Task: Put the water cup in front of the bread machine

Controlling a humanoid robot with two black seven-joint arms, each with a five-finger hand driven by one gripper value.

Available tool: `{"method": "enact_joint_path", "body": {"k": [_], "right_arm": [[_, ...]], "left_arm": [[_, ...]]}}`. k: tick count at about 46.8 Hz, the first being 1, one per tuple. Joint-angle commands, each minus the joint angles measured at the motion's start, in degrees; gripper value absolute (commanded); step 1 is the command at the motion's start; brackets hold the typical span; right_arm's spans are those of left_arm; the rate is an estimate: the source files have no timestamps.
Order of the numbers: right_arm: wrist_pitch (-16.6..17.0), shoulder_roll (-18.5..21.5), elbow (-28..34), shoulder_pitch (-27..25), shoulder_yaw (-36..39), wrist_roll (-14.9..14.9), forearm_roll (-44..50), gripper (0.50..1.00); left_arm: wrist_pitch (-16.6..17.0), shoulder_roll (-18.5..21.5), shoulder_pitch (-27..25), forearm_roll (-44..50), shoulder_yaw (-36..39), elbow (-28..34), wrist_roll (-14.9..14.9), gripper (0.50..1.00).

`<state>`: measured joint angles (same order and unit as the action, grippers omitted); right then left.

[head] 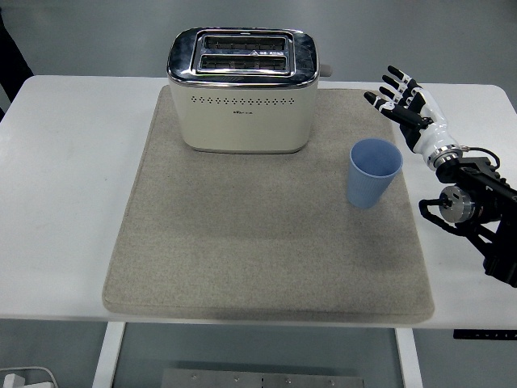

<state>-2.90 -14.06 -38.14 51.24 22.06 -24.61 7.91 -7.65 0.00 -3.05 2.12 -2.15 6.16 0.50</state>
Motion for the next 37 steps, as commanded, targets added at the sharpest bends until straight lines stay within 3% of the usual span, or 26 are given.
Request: {"method": "enact_joint_path", "body": {"k": [1,24,37], "right_arm": [[0.0,0.0,0.0,-0.1,0.0,0.0,0.0,0.921],[0.1,-0.4,-1.3,-0.2,-0.1,0.0,0.1,0.921],[0.6,-5.4,-5.7,-0.3,-0.4,0.0,0.4,0.921]], "left_arm": [[0.0,0.0,0.1,0.0,0.0,-0.1,0.0,1.000],[0.0,0.0,0.1,0.0,0.0,-0.1,0.0,1.000],[0.0,0.0,0.0,0.0,0.0,-0.1,0.0,1.000]]}}
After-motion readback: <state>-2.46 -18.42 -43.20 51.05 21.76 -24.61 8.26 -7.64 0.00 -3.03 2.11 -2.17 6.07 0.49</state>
